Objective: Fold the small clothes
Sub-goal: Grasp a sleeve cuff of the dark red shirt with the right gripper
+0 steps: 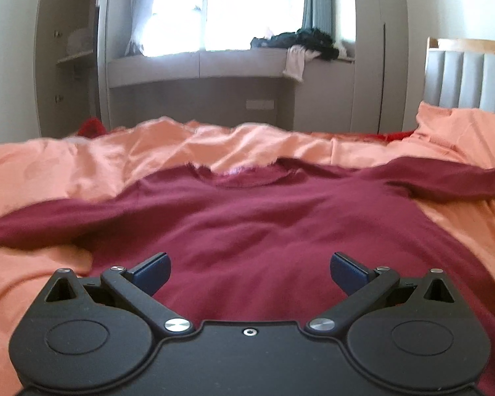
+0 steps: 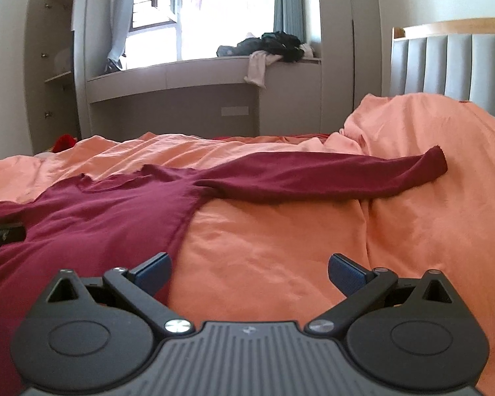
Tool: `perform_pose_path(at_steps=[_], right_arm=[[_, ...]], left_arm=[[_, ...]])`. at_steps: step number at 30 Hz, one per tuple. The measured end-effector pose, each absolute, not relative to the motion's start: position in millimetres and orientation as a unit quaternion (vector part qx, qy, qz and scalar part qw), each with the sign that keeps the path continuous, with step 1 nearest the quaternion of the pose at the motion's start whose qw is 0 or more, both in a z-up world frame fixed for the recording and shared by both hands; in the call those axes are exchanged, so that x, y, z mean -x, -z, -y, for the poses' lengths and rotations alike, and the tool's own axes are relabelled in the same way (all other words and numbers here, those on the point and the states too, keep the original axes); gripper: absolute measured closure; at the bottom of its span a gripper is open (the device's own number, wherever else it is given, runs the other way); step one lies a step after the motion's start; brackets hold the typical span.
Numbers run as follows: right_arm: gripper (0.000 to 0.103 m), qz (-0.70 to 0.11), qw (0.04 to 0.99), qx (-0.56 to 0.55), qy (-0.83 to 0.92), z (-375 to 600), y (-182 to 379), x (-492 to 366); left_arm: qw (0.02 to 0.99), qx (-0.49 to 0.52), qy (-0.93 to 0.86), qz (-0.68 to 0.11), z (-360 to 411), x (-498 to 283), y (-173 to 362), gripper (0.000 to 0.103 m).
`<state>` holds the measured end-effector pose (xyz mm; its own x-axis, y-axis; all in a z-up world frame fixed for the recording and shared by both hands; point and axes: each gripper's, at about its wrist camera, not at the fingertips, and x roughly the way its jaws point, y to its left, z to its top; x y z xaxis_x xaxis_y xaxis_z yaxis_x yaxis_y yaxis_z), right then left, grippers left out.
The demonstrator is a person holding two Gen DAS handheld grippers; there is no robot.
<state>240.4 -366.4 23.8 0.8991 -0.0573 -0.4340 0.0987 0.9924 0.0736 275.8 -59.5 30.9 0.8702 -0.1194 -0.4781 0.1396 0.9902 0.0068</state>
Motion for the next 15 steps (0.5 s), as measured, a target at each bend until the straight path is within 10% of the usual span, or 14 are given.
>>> perform_pose_path(at_steps=[15], right_arm=[[0.0,-0.152,0.966,-0.137,0.158,493,6,-338]], left_arm=[[0.959,-0.002,0.068,-0.275,53,-290,2,0.0]])
